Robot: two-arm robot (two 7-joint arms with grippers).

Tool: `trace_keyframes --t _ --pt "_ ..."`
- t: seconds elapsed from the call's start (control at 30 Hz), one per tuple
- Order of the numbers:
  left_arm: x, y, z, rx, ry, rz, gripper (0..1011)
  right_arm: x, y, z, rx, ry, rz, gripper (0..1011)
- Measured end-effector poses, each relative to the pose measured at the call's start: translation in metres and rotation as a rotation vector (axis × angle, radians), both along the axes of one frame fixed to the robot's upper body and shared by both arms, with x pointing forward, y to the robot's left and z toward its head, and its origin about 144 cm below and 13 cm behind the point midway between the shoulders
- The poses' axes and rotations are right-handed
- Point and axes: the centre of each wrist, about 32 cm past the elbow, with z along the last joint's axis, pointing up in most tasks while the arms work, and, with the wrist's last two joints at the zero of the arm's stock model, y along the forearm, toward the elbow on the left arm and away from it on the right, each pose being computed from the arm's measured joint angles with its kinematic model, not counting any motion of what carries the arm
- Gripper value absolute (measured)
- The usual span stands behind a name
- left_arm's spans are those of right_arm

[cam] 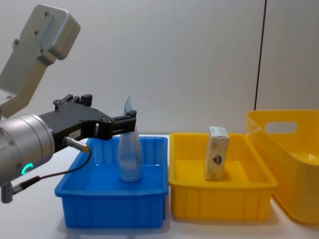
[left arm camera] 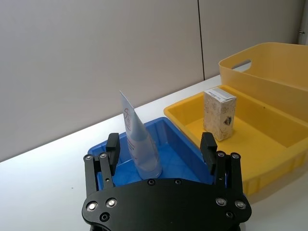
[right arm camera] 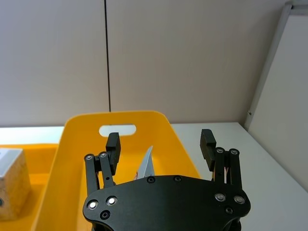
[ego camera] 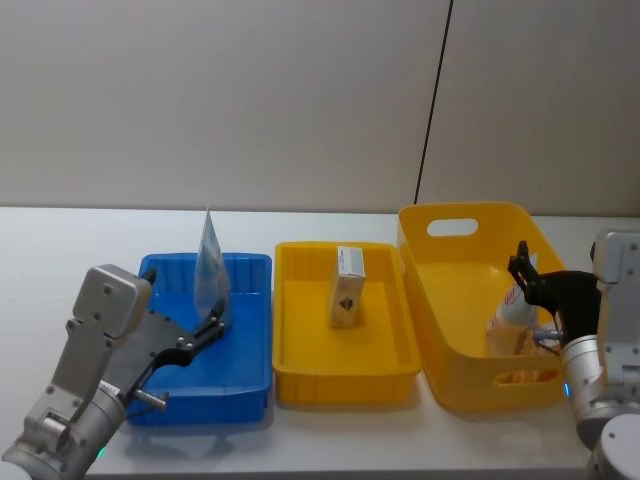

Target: Bimanual collaborative sorting of washing and personal care products

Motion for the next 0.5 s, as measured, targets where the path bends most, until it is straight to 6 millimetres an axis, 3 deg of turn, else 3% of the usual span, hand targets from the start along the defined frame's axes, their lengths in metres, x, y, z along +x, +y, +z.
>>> trace_keyframes --t 0.5 --pt "0.000 0.000 0.000 0.000 0.000 0.000 1001 -0.011 -0.003 0.014 0.074 -0.155 0.122 1003"
